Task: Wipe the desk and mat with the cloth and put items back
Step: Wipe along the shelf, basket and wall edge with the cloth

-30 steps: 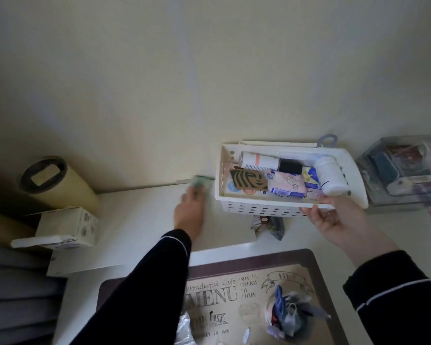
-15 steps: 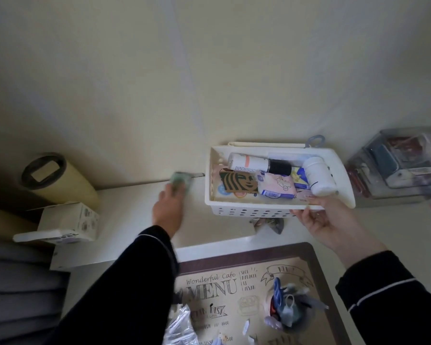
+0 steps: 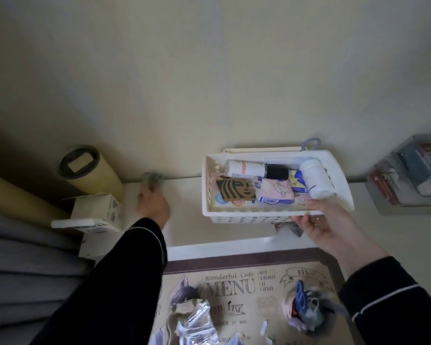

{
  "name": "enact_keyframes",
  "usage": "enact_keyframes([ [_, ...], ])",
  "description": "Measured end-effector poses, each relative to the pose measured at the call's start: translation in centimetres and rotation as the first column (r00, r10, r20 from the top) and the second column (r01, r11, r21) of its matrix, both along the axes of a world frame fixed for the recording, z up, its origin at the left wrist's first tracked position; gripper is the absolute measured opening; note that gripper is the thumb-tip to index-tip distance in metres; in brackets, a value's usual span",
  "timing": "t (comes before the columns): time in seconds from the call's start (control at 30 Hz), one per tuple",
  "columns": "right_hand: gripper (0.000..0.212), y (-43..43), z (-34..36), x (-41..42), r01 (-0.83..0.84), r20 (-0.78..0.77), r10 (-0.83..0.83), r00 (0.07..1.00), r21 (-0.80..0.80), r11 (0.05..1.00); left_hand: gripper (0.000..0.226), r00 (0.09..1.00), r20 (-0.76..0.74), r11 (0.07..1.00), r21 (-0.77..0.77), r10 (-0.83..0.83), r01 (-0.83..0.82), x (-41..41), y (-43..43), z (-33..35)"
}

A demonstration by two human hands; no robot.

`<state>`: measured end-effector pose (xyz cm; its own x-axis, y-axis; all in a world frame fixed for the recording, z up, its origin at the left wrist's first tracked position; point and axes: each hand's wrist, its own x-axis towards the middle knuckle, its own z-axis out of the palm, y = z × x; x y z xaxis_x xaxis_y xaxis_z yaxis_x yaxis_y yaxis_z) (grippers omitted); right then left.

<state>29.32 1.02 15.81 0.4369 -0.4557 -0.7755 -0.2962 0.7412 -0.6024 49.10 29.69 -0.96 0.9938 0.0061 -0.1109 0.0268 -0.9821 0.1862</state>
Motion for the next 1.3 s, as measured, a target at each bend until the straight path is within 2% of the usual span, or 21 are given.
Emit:
enact_keyframes([
  [0.07,0.005,0.0,-0.3,-0.1,-0.006,0.003,0.006,1.0,-0.009,1.0,0.067,0.999,-0.012,0.999,0.008,0.04,-0.04,0.6,0.9,-0.1],
  [0.13,0.005,0.2,-0.6,-0.1,-0.011,0.005,0.011,1.0,-0.016,1.0,0.063,0.998,-0.02,0.996,-0.062,0.059,-0.06,-0.3,-0.1,0.0],
  [0.2,0.003,0.4,-0.8,0.1,-0.022,0.011,0.022,1.0,-0.018,1.0,0.061,0.999,-0.006,0.994,-0.101,-0.046,0.045,-2.3,-1.3,-0.2],
  [0.27,0.003,0.5,-0.9,0.2,-0.03,0.011,0.03,0.999,-0.026,0.999,0.062,0.981,0.023,0.98,-0.046,-0.192,0.193,-3.5,-1.3,-0.8],
  [0.3,0.003,0.5,-0.8,0.3,-0.029,0.011,0.03,0.999,-0.032,0.999,0.063,0.981,0.02,0.981,-0.016,-0.193,0.193,-3.1,-0.7,-0.8],
  [0.43,0.004,0.1,-0.4,0.2,-0.032,0.024,0.033,0.999,-0.05,0.998,0.071,0.994,-0.038,0.993,0.072,0.098,-0.095,-1.4,0.6,-0.2],
  [0.47,0.005,0.1,-0.3,0.2,-0.035,0.032,0.037,0.999,-0.058,0.998,0.071,0.988,-0.064,0.988,0.062,0.144,-0.14,-2.0,0.3,0.3],
  [0.53,0.008,-0.2,-0.2,0.0,-0.035,0.03,0.037,0.999,-0.077,0.996,0.063,0.978,-0.063,0.977,-0.07,0.199,-0.203,-3.9,-0.9,0.4],
  [0.6,0.009,-0.7,-0.1,-0.4,-0.035,0.023,0.037,0.999,-0.084,0.996,0.058,0.988,-0.084,0.978,-0.155,0.127,-0.139,-6.6,-2.1,0.3],
  [0.67,0.012,-1.2,0.0,-1.0,-0.026,0.023,0.028,0.999,-0.073,0.997,0.063,0.998,-0.044,0.995,-0.093,-0.043,0.039,-8.4,-2.1,0.0],
  [0.73,0.02,-1.9,0.0,-1.6,-0.013,0.023,0.015,1.0,-0.068,0.998,0.062,0.993,-0.017,0.993,-0.018,-0.113,0.113,-7.6,-0.7,0.0],
  [0.87,0.016,-2.7,0.4,-2.6,-0.003,0.037,0.006,0.999,-0.079,0.997,0.061,0.997,-0.055,0.997,0.051,0.054,-0.051,-5.3,1.9,0.5],
  [0.97,0.011,-2.9,0.8,-3.4,0.0,0.044,0.004,0.999,-0.076,0.997,0.054,0.987,-0.063,0.98,-0.124,0.15,-0.157,-8.0,0.2,0.6],
  [1.03,0.009,-3.1,0.8,-3.9,0.012,0.044,-0.008,0.999,-0.079,0.997,0.058,0.998,-0.053,0.98,-0.197,0.028,-0.038,-11.0,-2.2,0.5],
  [1.13,0.01,-3.2,0.8,-4.6,0.041,0.04,-0.038,0.998,-0.088,0.995,0.072,0.941,-0.006,0.937,-0.087,-0.339,0.338,-14.3,-4.4,0.4],
  [1.17,0.014,-3.3,0.8,-4.9,0.045,0.031,-0.042,0.999,-0.092,0.995,0.076,0.914,-0.006,0.913,-0.049,-0.406,0.405,-14.3,-4.4,0.6],
  [1.23,0.013,-3.6,0.9,-5.5,0.045,0.013,-0.044,0.999,-0.096,0.994,0.086,0.915,-0.047,0.916,-0.002,-0.401,0.401,-13.4,-3.2,1.5],
  [1.3,0.008,-3.7,1.0,-6.1,0.053,0.015,-0.051,0.999,-0.103,0.993,0.102,0.974,-0.126,0.982,-0.024,-0.19,0.188,-11.6,-1.3,2.4],
])
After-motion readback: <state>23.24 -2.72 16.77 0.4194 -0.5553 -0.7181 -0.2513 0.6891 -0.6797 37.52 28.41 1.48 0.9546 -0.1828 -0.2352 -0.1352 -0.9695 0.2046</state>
